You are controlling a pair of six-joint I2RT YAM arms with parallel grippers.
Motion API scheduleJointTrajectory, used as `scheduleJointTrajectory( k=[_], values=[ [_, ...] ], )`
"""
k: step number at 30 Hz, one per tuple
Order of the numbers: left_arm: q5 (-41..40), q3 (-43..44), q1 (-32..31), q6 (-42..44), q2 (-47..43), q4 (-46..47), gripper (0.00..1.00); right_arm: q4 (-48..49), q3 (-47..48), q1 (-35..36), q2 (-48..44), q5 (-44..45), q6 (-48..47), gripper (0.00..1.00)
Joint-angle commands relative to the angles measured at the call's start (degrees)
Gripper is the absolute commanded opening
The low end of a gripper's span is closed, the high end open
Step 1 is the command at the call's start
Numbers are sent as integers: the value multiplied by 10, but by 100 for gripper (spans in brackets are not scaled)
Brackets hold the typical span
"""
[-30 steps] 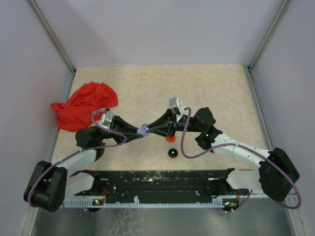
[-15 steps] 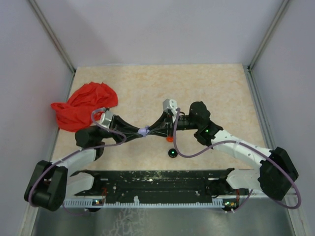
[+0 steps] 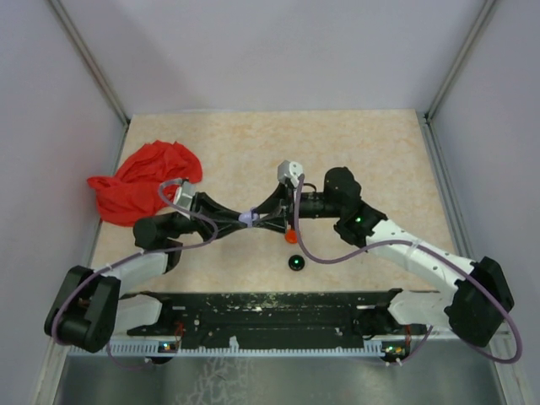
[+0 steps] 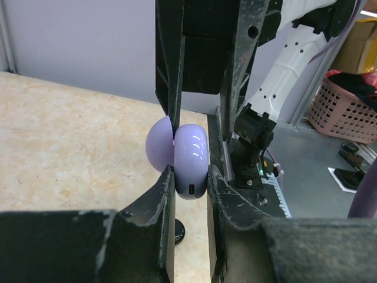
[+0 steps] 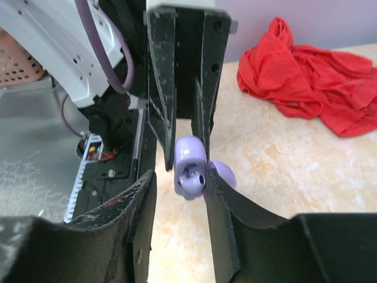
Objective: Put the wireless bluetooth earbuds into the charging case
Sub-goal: Place the earbud in the charging case, then close the charging case.
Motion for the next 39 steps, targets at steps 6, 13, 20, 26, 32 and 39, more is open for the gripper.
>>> scheduleJointTrajectory(
  k=[6,13,20,26,32,39],
  values=[
    [-53,-10,-12,20,-31,152,0,9,46,0,-66,93,36,45],
    [-65,-19,-12,35,-43,152,0,-29,20,0,-107,154,32,42],
    [-57,-18,-12,29,-50,151,0,-26,-8,-12,-92,106,11,48],
    [-35,-13,-12,24,-58,151,0,18,-8,-23,-59,0,2,60],
    [-7,1,-13,5,-52,151,0,30,20,-23,-19,-72,1,68],
    [0,5,-13,-1,-50,151,0,53,38,-15,18,-110,12,69]
  ],
)
